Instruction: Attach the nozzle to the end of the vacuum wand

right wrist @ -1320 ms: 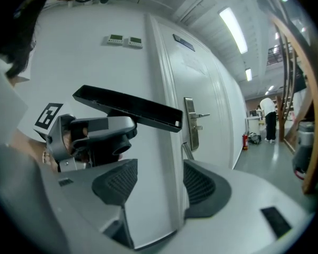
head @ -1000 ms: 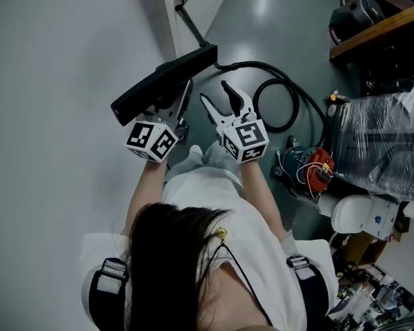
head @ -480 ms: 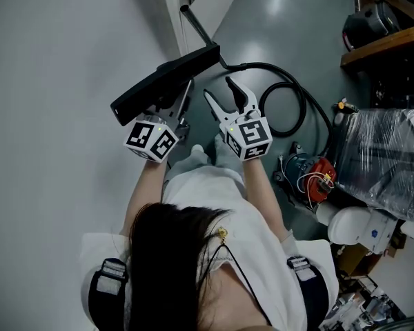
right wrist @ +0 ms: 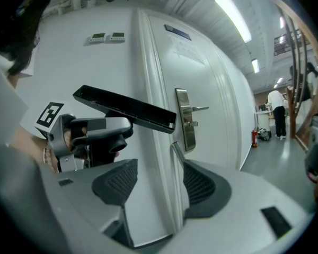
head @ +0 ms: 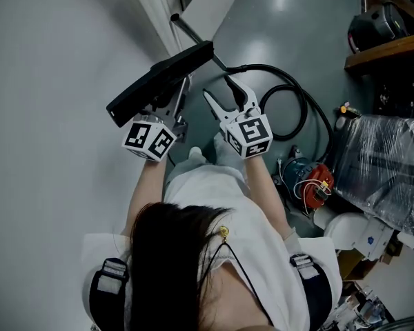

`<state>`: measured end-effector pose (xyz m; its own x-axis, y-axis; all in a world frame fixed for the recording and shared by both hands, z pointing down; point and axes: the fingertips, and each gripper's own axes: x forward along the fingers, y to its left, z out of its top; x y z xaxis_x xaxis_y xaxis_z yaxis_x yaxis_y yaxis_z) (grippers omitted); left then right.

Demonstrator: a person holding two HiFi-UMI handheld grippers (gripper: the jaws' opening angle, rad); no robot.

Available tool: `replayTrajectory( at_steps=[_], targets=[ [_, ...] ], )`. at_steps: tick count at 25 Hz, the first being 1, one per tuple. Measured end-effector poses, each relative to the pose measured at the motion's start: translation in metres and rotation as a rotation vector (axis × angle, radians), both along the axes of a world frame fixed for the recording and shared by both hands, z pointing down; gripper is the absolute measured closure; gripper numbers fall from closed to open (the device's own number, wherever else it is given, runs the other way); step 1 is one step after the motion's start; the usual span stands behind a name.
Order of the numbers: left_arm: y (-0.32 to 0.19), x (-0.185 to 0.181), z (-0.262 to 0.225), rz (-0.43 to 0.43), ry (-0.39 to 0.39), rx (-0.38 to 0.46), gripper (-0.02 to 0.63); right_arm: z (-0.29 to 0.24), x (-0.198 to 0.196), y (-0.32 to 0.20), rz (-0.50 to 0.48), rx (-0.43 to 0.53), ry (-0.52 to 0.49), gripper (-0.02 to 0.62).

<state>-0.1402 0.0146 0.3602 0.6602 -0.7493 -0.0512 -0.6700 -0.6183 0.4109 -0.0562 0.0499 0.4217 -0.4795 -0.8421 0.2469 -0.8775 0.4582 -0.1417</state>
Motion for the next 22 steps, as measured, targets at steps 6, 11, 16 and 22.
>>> replayTrajectory(
  at_steps=[6, 11, 16, 22],
  targets=[
    [-0.016, 0.009, 0.003, -0.020, -0.006, -0.021, 0.456, 0.004, 0.002, -0.019, -0.040, -0.011, -0.013, 0.330],
    [-0.030, 0.013, 0.002, -0.054, -0.005, -0.030, 0.454, 0.006, 0.004, -0.035, -0.081, -0.025, -0.015, 0.330],
    [-0.045, 0.016, 0.005, -0.085, -0.005, -0.040, 0.454, 0.009, 0.008, -0.052, -0.109, -0.028, -0.019, 0.330],
    [-0.052, 0.025, 0.004, -0.113, -0.013, -0.046, 0.454, 0.003, 0.016, -0.060, -0.144, -0.025, -0.024, 0.330]
  ],
)
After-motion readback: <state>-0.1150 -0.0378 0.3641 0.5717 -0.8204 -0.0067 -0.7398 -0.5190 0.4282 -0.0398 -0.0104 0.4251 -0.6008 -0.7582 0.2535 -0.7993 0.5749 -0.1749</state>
